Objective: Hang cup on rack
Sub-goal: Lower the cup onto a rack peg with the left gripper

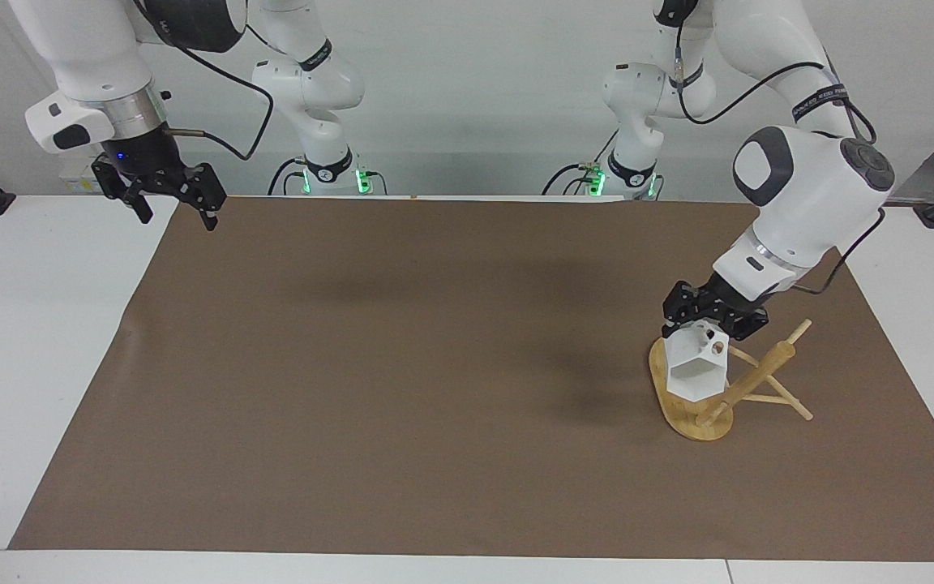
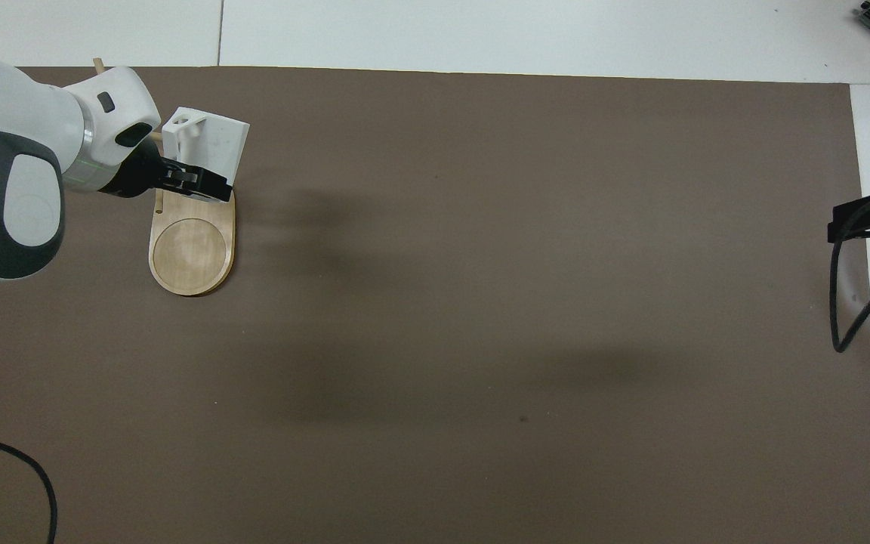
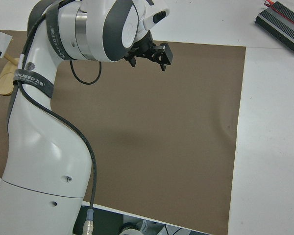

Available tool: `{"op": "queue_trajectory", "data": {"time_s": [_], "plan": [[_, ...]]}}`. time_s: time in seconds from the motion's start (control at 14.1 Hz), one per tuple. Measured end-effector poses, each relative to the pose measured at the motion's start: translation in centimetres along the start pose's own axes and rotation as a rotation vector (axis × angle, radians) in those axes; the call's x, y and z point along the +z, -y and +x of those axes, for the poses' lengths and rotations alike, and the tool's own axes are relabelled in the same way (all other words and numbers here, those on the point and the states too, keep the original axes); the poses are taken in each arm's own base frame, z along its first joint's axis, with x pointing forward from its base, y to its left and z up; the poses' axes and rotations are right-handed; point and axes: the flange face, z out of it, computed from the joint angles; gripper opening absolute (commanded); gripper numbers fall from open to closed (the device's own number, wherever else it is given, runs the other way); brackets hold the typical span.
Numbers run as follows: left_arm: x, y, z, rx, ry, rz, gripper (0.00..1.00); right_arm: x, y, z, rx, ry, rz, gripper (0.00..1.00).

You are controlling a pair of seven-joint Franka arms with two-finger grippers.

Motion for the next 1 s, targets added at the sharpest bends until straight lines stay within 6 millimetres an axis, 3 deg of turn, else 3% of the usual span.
{"op": "queue_trajectory", "data": {"time_s": [0.21, 0.71, 0.93, 1.0], "plan": [[0.0, -0.1, 0.0, -0.047, 0.001, -0.002, 0.00, -1.2, -0.1, 0.1, 0.005, -0.025, 0.011, 1.00], [0.1, -0.1, -0.1, -0.067, 0.008, 0.000, 0.00, -0.3, -1.3, 0.4, 0.033, -0.004, 0.045, 1.00], [0.1, -0.1, -0.1, -0.066, 0.008, 0.001, 0.39, -0.1, -1.7, 0.4, 0.042, 0.001, 0.045, 1.00], [0.1, -0.1, -0.1, -0.065, 0.007, 0.002, 0.45, 0.0, -1.8, 0.4, 0.043, 0.002, 0.044, 1.00]]}}
